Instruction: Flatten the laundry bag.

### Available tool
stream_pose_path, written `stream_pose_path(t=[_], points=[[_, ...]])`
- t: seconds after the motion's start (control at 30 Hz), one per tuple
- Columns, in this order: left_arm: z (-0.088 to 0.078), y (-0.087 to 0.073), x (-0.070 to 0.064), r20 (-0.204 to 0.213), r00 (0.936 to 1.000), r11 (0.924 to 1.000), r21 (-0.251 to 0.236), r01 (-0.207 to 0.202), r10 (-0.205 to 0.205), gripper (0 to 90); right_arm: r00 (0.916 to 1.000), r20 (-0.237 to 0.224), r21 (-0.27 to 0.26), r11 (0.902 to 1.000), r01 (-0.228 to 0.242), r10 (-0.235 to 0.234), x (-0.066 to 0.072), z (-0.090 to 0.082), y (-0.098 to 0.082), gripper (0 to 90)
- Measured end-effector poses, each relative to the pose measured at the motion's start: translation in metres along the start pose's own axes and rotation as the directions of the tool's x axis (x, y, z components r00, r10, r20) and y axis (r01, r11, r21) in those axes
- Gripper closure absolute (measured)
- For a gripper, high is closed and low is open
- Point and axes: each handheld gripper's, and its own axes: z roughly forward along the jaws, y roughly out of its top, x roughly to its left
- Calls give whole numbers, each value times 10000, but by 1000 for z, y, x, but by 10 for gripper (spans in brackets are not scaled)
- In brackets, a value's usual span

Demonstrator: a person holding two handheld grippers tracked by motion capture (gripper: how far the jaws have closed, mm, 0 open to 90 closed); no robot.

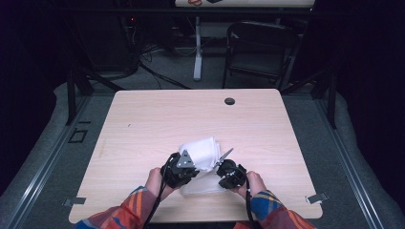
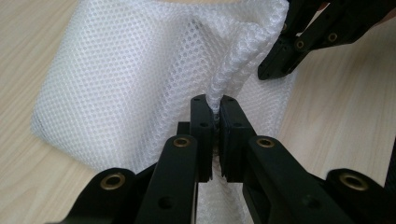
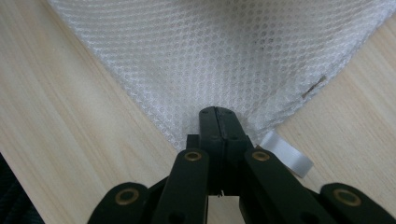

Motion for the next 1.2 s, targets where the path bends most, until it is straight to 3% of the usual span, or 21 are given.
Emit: stream_pose_path(t=[0.47,0.5,0.63,1.2], points=[[-10,-3,4,-323,9994,9998,-128,133,-137,855,9995,137,106,9996,-279,277,-4,-2,-4,900],[-12,-3,5,-338,9994,10000,-54,69,-70,852,9989,139,26,9990,-448,448,-4,-1,-5,900],[-14,-5,7,-438,9989,9998,-58,165,-167,850,9992,186,310,9988,-371,366,-7,-4,-5,900],[-21,-14,16,-536,9978,9988,275,406,-391,852,9982,158,292,9979,-584,580,-13,-5,-9,900]])
